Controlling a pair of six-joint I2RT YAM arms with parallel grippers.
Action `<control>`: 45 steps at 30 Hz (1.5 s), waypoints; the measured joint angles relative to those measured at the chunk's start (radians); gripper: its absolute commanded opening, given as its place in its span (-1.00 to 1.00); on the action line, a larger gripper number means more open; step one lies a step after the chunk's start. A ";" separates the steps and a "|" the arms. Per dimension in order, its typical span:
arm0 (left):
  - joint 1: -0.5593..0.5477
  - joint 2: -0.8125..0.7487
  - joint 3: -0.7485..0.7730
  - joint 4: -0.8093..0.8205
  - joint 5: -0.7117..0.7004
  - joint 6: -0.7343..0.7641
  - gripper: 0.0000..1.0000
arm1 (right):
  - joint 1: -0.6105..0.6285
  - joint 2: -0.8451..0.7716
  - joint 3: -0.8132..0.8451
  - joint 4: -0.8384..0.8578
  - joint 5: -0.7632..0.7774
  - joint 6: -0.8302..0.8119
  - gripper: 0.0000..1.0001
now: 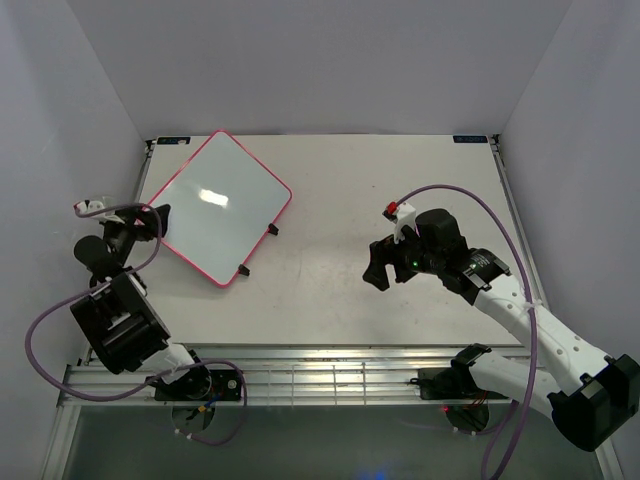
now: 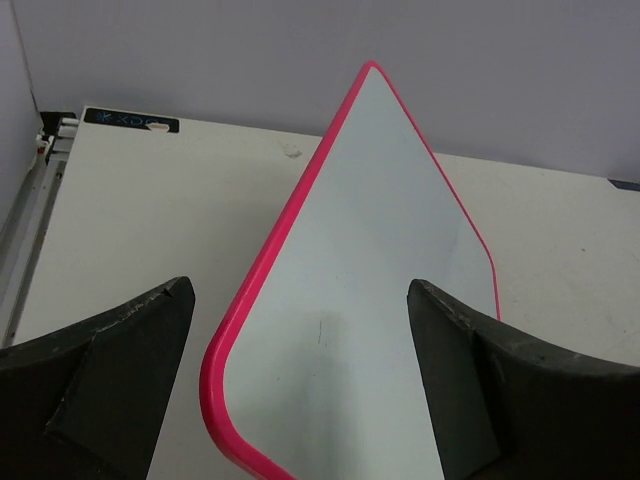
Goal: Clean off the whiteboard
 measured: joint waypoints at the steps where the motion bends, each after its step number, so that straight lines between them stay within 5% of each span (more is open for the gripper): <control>1: 0.000 -0.022 0.000 -0.009 -0.010 -0.006 0.96 | 0.000 0.001 0.000 0.002 0.000 0.000 0.80; 5: -0.002 -0.143 0.000 -0.106 -0.093 -0.023 0.96 | 0.000 0.009 0.000 0.012 0.005 0.000 0.80; 11: -0.060 -0.366 0.100 -0.533 -0.366 0.012 0.96 | 0.000 0.013 0.000 0.021 0.061 0.003 0.79; 21: -0.318 -0.651 0.258 -1.092 -0.539 0.086 0.96 | 0.004 -0.027 0.008 0.023 0.419 0.071 0.80; 32: -0.588 -0.813 0.259 -1.384 -0.566 0.104 0.96 | 0.003 -0.125 0.210 -0.155 0.681 0.079 0.80; 40: -0.784 -0.898 0.259 -1.604 -0.923 0.037 0.96 | 0.004 -0.365 0.192 -0.280 0.717 0.097 0.80; 45: -0.841 -0.995 0.267 -1.627 -1.020 0.049 0.96 | 0.004 -0.520 0.134 -0.312 0.790 0.122 0.80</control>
